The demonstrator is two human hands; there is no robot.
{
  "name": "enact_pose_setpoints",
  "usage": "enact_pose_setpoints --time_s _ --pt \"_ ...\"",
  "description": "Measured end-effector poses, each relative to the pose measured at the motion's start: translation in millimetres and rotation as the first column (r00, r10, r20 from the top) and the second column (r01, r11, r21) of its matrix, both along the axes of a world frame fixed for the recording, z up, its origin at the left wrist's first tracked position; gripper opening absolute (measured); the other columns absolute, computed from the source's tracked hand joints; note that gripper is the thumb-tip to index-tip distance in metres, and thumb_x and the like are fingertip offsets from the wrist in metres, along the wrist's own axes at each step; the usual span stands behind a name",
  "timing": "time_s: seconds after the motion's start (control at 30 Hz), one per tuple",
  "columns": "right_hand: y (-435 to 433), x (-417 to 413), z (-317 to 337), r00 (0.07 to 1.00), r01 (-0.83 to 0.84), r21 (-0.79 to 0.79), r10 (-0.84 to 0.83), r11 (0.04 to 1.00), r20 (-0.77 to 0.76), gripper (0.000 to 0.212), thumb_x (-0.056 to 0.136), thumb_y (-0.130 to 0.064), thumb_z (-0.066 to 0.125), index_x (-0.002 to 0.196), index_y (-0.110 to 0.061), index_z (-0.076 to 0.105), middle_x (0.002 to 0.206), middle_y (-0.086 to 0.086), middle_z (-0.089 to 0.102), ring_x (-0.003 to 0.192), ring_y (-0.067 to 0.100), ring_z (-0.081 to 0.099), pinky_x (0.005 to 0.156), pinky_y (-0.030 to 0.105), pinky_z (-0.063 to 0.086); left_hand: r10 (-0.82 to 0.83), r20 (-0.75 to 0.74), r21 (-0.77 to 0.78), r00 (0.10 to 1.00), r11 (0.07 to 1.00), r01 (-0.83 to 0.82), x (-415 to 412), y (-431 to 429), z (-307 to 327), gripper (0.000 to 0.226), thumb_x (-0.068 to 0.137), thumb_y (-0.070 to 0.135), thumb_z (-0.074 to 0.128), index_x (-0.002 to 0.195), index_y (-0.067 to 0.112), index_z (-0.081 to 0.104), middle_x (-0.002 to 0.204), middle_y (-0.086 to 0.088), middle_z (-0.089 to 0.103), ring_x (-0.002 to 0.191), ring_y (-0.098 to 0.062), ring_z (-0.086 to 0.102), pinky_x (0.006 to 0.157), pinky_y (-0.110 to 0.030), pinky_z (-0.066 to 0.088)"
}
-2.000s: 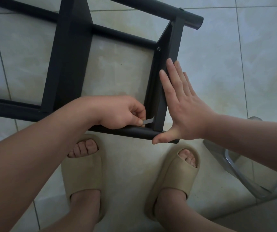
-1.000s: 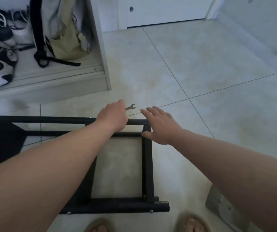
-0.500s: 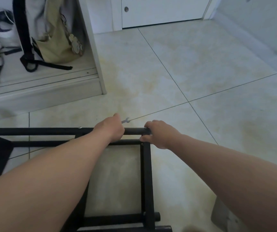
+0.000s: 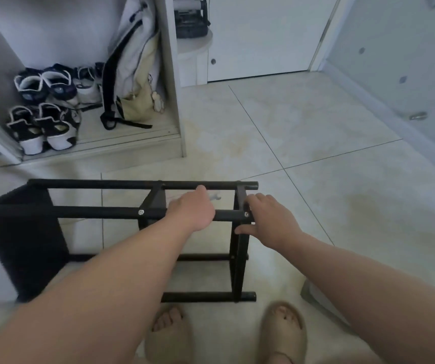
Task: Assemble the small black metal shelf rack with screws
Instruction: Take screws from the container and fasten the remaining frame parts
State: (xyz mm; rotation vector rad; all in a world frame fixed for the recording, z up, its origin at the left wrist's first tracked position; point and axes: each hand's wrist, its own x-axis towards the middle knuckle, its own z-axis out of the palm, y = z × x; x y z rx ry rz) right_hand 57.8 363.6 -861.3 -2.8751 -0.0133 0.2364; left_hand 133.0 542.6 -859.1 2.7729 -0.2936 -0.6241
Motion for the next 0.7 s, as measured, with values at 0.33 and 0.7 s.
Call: enact_pose_setpoints --time_s 0.33,0.7 --pt "52.7 -184.5 4.0 0.994 0.095 0.107 -0.089 0.99 -0.065 0.047 0.086 -0.032 0.075 0.111 -0.02 0.036 0.11 -0.002 0.053 0.089 0.027 0.061 0.073 0.044 0.054 0.053 -0.069 -0.06 0.996 0.997 -0.057 -179.0 43.6 3.5 0.004 0.099 0.017 0.037 0.102 0.019 0.037 0.083 0.001 0.049 0.071 -0.018 0.05 0.052 -0.032 0.031" --pt "69.7 -274.7 -10.9 0.908 0.126 0.124 -0.064 0.984 -0.413 0.056 0.08 -0.038 0.082 0.105 -0.021 0.035 0.091 -0.004 0.052 0.075 0.013 0.052 0.054 0.027 0.037 -0.023 -0.139 0.006 0.99 1.0 0.024 -268.8 54.9 -23.3 0.006 0.099 0.02 0.035 0.097 0.018 0.04 0.103 -0.008 0.061 0.083 -0.028 0.052 0.073 -0.039 0.038"
